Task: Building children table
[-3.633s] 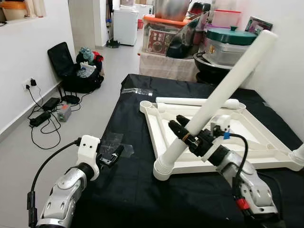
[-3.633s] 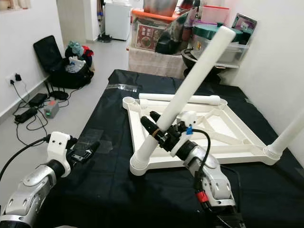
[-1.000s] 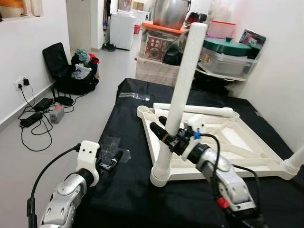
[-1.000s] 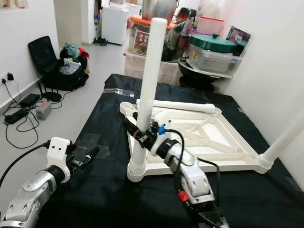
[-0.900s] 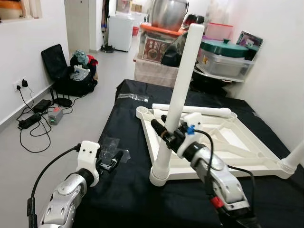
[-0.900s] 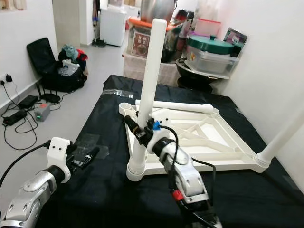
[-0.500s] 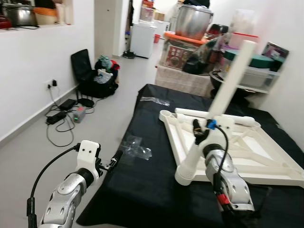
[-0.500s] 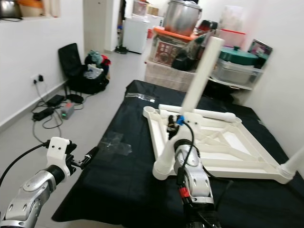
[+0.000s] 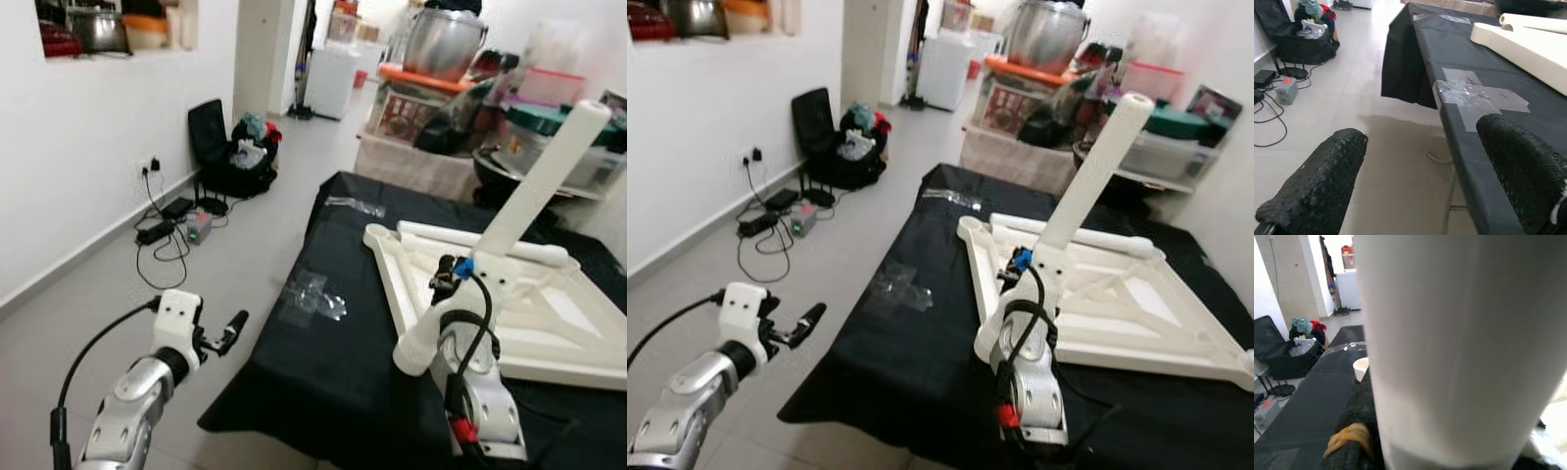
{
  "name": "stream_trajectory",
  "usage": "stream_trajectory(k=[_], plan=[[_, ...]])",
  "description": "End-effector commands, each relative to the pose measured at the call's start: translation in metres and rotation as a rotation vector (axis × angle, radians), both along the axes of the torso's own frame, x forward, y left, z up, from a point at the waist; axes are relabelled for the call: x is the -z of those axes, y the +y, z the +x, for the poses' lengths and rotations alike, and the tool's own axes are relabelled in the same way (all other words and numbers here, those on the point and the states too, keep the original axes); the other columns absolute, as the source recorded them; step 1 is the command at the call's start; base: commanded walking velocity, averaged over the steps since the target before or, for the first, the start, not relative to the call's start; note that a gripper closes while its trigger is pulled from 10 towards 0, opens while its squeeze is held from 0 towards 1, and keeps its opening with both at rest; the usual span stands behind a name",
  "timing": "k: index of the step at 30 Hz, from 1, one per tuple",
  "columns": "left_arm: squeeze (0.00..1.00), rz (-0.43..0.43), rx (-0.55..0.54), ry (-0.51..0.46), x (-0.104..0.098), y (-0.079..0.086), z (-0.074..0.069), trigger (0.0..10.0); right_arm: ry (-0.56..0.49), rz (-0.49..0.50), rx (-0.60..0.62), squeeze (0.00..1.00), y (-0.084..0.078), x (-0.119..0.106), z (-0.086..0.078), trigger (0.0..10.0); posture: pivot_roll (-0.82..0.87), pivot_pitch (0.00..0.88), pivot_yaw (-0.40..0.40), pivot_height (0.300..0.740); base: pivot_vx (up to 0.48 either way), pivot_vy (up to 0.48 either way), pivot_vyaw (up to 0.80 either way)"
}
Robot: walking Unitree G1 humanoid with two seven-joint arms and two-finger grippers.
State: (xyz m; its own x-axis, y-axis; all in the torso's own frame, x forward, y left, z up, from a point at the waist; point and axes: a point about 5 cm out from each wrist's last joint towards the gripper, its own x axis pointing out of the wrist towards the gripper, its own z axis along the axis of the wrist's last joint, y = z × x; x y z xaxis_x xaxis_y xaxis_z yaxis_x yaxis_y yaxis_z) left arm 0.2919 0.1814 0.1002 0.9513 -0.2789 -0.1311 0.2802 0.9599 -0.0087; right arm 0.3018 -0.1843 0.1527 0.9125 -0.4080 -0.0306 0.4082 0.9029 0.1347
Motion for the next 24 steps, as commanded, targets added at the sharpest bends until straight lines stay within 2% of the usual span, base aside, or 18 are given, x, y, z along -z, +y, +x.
stream_trajectory(k=[1, 2, 3, 4, 5, 6, 8, 9, 10, 11, 12, 14, 20, 24], plan=[[0.00, -0.005, 0.017, 0.000, -0.001, -0.005, 0.003, 10.0, 0.273, 0.063, 0.061, 0.00, -0.010, 0.058, -0.016, 0.0, 0.07, 0.000, -0.129, 0.740, 0.000, 0.000, 0.00], [0.00, -0.005, 0.019, 0.001, -0.001, -0.005, 0.003, 10.0, 0.250, 0.112, 0.009, 0.00, -0.005, 0.058, -0.013, 0.0, 0.07, 0.000, -0.127, 0.740, 0.000, 0.000, 0.00], [0.00, -0.005, 0.019, 0.001, -0.001, -0.005, 0.003, 10.0, 0.250, 0.112, 0.009, 0.00, -0.005, 0.058, -0.013, 0.0, 0.07, 0.000, -0.127, 0.740, 0.000, 0.000, 0.00], [0.00, -0.007, 0.020, 0.000, -0.001, -0.005, 0.004, 10.0, 0.209, 0.148, -0.140, 0.00, 0.007, 0.055, -0.008, 0.0, 0.06, 0.000, -0.124, 0.740, 0.000, 0.000, 0.00], [0.00, -0.007, 0.020, 0.000, -0.001, -0.005, 0.004, 10.0, 0.209, 0.148, -0.140, 0.00, 0.007, 0.055, -0.008, 0.0, 0.06, 0.000, -0.124, 0.740, 0.000, 0.000, 0.00], [0.00, -0.007, 0.023, 0.001, -0.001, -0.006, 0.004, 10.0, 0.142, 0.167, -0.406, 0.00, 0.025, 0.046, -0.005, 0.0, 0.06, 0.000, -0.121, 0.740, 0.000, 0.000, 0.00], [0.00, -0.007, 0.023, 0.001, -0.001, -0.006, 0.004, 10.0, 0.142, 0.167, -0.406, 0.00, 0.025, 0.046, -0.005, 0.0, 0.06, 0.000, -0.121, 0.740, 0.000, 0.000, 0.00], [0.00, -0.007, 0.025, 0.001, -0.001, -0.006, 0.004, 10.0, 0.100, 0.174, -0.594, 0.00, 0.037, 0.039, -0.006, 0.0, 0.06, 0.000, -0.121, 0.740, 0.000, 0.000, 0.00], [0.00, -0.007, 0.027, 0.001, -0.001, -0.006, 0.005, 10.0, 0.075, 0.123, -0.852, 0.00, 0.049, 0.028, -0.014, 0.0, 0.06, 0.000, -0.125, 0.740, 0.000, 0.000, 0.00], [0.00, -0.006, 0.027, 0.002, -0.001, -0.006, 0.006, 10.0, 0.088, 0.084, -1.013, 0.00, 0.055, 0.025, -0.022, 0.0, 0.06, 0.000, -0.129, 0.740, 0.000, 0.000, 0.00], [0.00, -0.006, 0.027, 0.002, -0.001, -0.006, 0.006, 10.0, 0.088, 0.084, -1.013, 0.00, 0.055, 0.025, -0.022, 0.0, 0.06, 0.000, -0.129, 0.740, 0.000, 0.000, 0.00], [0.00, -0.007, 0.026, 0.002, -0.001, -0.006, 0.007, 10.0, 0.120, 0.053, -1.141, 0.00, 0.056, 0.024, -0.027, 0.0, 0.07, 0.000, -0.139, 0.740, 0.000, 0.000, 0.00], [0.00, -0.009, 0.022, 0.005, 0.001, -0.006, 0.005, 10.0, 0.128, 0.049, -1.137, 0.00, 0.055, 0.027, -0.024, 0.0, 0.07, 0.000, -0.143, 0.740, 0.000, 0.000, 0.00], [0.00, -0.008, 0.021, 0.019, 0.004, -0.004, 0.001, 10.0, 0.137, 0.115, -1.133, 0.00, 0.062, 0.036, -0.027, 0.0, 0.08, 0.000, -0.143, 0.740, 0.000, 0.000, 0.00]])
